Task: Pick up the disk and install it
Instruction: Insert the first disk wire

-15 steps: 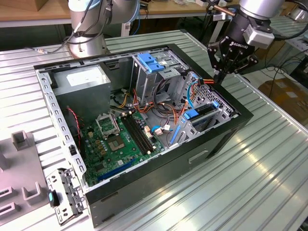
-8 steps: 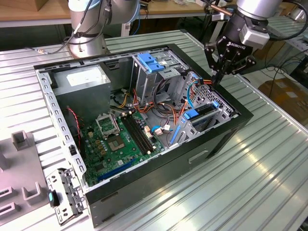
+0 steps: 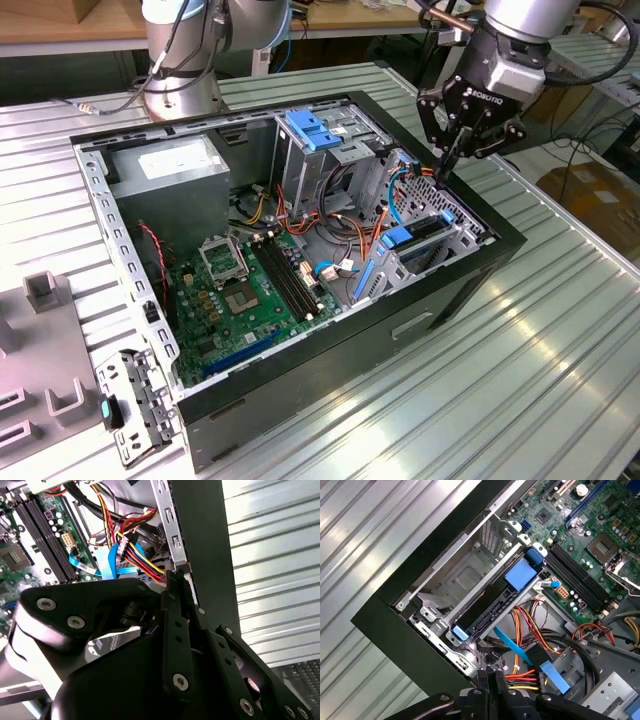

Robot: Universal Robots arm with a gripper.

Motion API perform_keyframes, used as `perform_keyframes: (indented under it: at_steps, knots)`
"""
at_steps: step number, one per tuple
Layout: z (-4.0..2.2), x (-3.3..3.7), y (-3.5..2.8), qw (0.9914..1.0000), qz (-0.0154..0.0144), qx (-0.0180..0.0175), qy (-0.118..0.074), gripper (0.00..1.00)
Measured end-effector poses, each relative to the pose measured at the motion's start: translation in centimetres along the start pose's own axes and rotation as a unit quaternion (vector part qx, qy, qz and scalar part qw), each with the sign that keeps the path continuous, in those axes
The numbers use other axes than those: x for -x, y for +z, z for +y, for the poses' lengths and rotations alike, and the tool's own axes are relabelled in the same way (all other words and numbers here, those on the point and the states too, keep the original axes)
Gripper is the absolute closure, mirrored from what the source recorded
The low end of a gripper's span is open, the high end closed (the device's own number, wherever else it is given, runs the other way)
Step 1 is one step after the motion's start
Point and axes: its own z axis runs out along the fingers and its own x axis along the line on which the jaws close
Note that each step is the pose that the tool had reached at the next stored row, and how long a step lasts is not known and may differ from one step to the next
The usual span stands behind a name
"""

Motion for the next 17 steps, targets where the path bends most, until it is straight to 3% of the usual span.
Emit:
perform_keyframes:
  at_steps: [2, 6, 10, 11, 12, 14, 15, 17]
  knots:
    - [0.00, 0.00, 0.05, 0.99967, -0.0004, 0.0003, 0.026, 0.83]
    - [0.00, 0.00, 0.10, 0.99834, -0.0008, 0.0008, 0.058, 0.83]
    - [0.00, 0.00, 0.15, 0.99566, -0.0012, 0.0013, 0.093, 0.83]
    - [0.00, 0.00, 0.16, 0.99457, -0.0014, 0.0015, 0.104, 0.83]
    - [0.00, 0.00, 0.18, 0.99179, -0.0017, 0.0018, 0.128, 0.83]
    - [0.00, 0.00, 0.21, 0.98773, -0.0020, 0.0022, 0.156, 0.83]
    - [0.00, 0.00, 0.21, 0.98522, -0.0022, 0.0025, 0.171, 0.83]
    - [-0.01, 0.00, 0.23, 0.97942, -0.0027, 0.0029, 0.202, 0.83]
